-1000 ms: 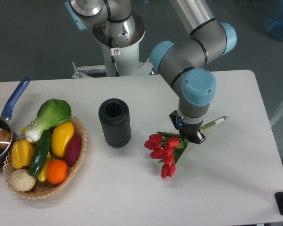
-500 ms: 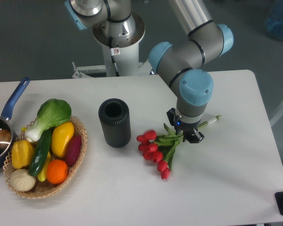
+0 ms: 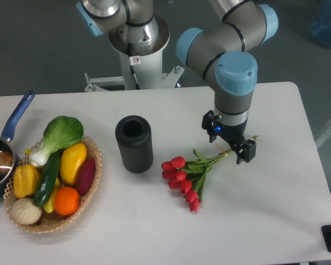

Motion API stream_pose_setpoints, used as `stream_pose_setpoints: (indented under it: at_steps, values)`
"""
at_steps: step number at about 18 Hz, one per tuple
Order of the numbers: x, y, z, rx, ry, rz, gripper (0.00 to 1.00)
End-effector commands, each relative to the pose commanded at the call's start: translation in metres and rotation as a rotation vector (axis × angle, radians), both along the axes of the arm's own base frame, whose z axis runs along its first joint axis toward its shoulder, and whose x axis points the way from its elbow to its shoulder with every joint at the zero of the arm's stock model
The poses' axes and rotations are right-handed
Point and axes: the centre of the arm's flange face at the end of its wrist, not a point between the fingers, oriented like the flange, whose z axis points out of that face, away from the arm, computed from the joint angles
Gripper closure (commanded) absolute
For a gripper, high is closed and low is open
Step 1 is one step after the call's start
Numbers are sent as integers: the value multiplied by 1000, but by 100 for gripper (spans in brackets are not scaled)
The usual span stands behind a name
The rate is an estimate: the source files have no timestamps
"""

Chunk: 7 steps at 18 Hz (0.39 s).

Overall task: Place the flowers on the table
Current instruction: 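Open the gripper to release the stems and lift away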

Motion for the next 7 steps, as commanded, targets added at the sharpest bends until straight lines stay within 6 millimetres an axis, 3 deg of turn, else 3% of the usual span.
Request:
stream_pose_setpoints:
  at_steps: [7]
  values:
    - [-6, -6, -6, 43, -36, -20, 0]
